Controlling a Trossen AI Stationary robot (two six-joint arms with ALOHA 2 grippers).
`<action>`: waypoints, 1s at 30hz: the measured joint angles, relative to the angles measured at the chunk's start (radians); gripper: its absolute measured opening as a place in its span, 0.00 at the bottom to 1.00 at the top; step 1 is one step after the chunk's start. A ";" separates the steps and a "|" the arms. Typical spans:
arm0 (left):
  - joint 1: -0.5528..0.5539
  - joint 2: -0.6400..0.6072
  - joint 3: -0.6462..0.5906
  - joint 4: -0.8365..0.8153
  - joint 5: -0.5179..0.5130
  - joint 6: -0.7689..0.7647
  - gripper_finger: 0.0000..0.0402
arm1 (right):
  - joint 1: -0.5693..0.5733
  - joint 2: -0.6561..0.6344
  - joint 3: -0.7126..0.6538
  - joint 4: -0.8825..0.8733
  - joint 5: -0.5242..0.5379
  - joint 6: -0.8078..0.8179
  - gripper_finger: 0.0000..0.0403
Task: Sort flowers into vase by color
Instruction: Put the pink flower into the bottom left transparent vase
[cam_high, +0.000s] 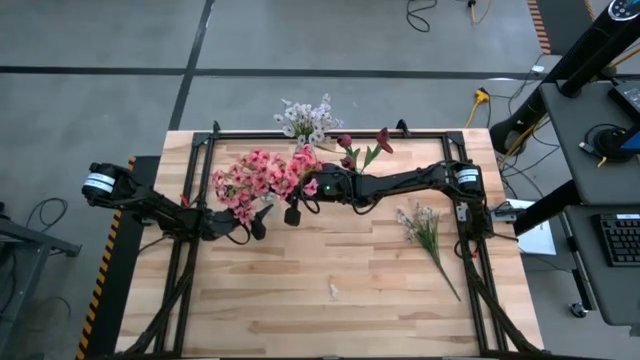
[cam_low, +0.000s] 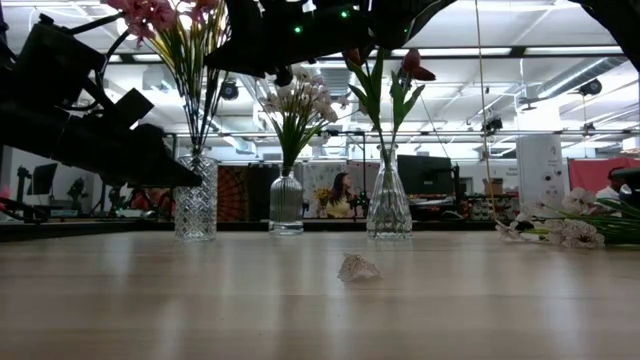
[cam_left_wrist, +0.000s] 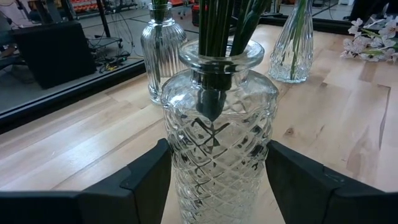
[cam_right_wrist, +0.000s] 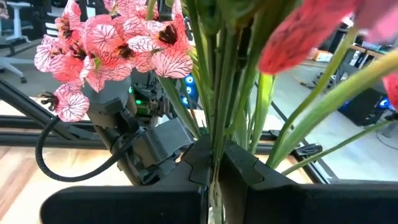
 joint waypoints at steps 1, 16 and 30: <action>0.000 0.000 0.000 0.000 0.000 0.000 0.56 | -0.002 0.000 0.000 0.001 -0.001 0.009 0.03; 0.000 0.000 0.000 0.000 0.001 0.000 0.56 | -0.010 0.000 0.000 -0.022 -0.015 0.025 0.03; 0.000 0.000 0.000 0.000 0.004 0.010 0.56 | -0.012 0.000 0.079 -0.165 0.000 0.070 0.03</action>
